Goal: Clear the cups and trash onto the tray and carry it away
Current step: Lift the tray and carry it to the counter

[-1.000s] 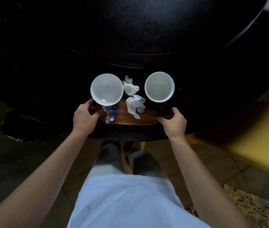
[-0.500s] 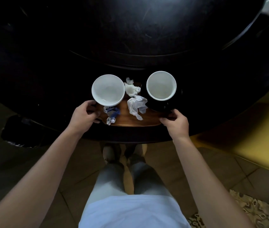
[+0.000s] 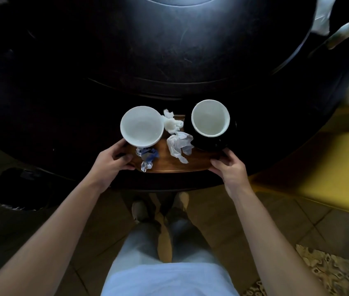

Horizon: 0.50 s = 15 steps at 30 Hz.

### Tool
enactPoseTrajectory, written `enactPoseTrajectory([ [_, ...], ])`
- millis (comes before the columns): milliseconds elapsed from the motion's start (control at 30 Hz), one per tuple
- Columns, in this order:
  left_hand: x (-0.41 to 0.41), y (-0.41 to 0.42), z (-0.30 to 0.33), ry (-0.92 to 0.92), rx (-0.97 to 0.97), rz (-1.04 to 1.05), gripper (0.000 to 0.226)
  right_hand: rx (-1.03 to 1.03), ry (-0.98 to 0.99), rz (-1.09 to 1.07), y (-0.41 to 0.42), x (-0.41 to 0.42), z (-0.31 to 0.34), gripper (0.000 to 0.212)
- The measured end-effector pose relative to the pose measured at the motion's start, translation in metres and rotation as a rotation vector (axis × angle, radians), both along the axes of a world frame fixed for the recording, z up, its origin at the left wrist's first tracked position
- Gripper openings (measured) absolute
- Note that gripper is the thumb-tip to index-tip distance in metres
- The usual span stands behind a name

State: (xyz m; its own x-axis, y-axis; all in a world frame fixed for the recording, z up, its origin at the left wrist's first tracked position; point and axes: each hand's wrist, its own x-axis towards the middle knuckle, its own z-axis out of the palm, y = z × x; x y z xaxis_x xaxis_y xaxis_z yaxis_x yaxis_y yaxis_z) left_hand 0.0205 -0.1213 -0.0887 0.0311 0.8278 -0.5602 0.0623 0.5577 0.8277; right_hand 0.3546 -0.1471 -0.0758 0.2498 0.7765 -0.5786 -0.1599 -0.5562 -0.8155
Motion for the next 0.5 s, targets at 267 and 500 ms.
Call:
enactPoseTrajectory([
  [267, -0.02, -0.007, 0.098, -0.192, 0.134, 0.051, 0.058, 0.091, 0.15, -0.057, -0.005, -0.016, 0.093, 0.051],
  [500, -0.047, -0.046, 0.177, -0.289, 0.312, 0.211, 0.095, 0.215, 0.201, 0.028, 0.0, -0.035, 0.183, 0.057],
])
